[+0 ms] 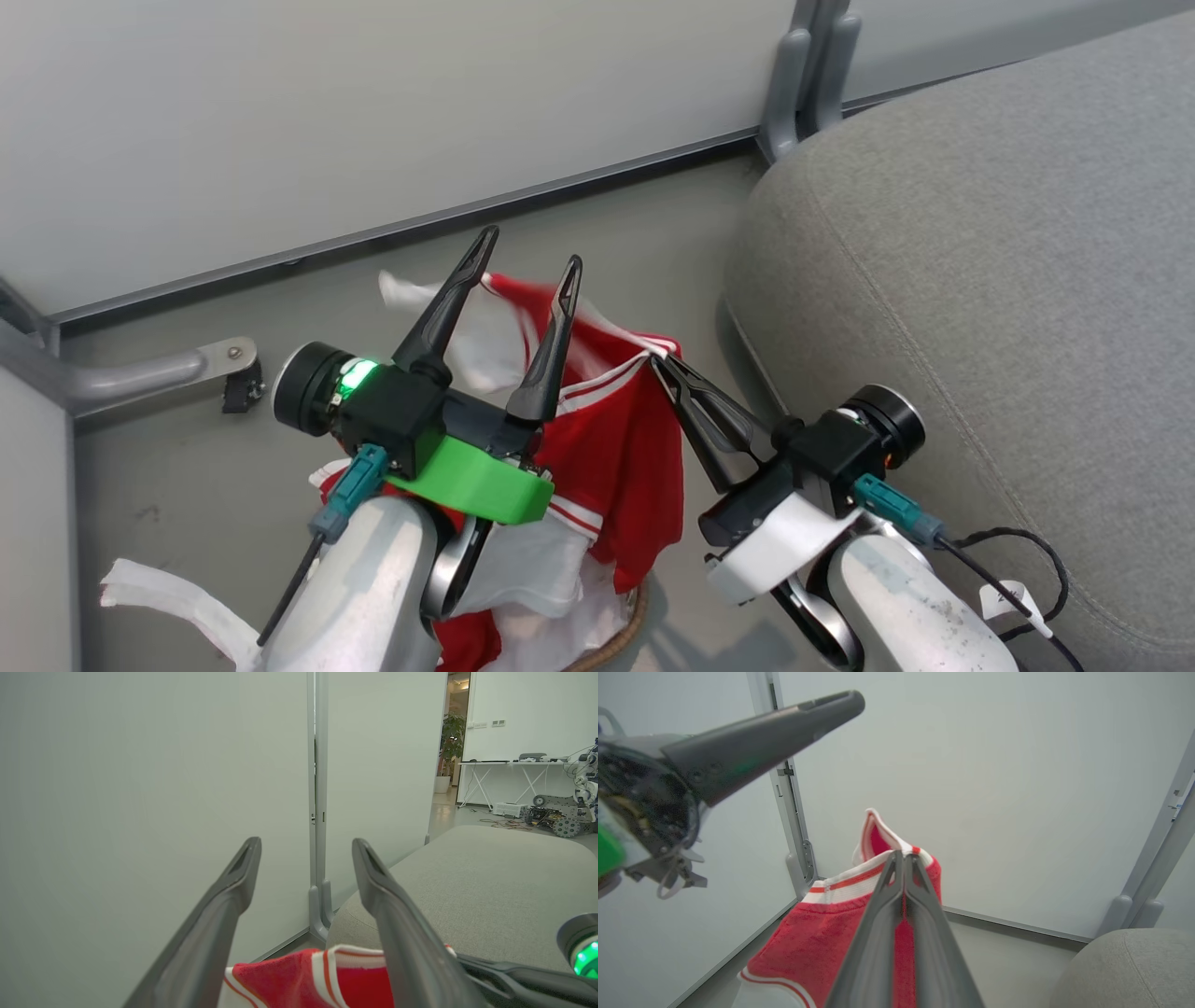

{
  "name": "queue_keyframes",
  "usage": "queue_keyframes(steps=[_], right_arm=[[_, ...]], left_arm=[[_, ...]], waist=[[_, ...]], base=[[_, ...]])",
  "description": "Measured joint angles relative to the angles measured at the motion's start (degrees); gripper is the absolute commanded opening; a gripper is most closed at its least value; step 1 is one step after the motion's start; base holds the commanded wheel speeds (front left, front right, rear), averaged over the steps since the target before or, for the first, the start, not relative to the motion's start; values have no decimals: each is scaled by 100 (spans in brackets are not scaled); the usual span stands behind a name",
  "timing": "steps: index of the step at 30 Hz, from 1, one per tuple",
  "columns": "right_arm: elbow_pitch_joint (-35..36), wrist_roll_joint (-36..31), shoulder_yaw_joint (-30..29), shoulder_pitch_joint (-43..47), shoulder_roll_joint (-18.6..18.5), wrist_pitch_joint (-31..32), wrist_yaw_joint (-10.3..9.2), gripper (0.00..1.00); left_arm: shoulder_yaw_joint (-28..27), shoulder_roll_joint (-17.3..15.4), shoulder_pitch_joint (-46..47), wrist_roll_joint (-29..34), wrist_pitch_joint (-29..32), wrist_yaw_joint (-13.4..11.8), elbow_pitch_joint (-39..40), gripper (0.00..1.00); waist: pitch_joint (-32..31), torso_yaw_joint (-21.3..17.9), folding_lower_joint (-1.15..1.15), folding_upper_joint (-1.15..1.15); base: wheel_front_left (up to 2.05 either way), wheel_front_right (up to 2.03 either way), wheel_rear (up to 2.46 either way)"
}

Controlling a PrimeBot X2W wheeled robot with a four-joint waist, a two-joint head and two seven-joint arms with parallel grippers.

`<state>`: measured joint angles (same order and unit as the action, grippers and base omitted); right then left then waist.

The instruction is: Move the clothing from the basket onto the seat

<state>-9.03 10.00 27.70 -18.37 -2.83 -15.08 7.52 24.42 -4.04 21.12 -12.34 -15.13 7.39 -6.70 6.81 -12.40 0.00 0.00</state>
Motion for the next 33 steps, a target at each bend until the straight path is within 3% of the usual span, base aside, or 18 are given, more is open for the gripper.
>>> queue_keyframes(steps=[20,25,33], right_arm=[[392,78,-347,156,-3,0,0,0],[620,64,-739,165,-12,0,0,0],[922,23,-1228,248,-8,0,0,0]], left_arm=[[-53,-168,-177,58,0,0,-111,100],[277,-177,-69,29,1,0,-169,100],[695,-227,265,-156,1,0,-345,100]], waist=[[106,-1432,0,0],[216,-1726,0,0],[491,-1889,0,0]], base=[[0,0,0],[0,0,0],[0,0,0]])
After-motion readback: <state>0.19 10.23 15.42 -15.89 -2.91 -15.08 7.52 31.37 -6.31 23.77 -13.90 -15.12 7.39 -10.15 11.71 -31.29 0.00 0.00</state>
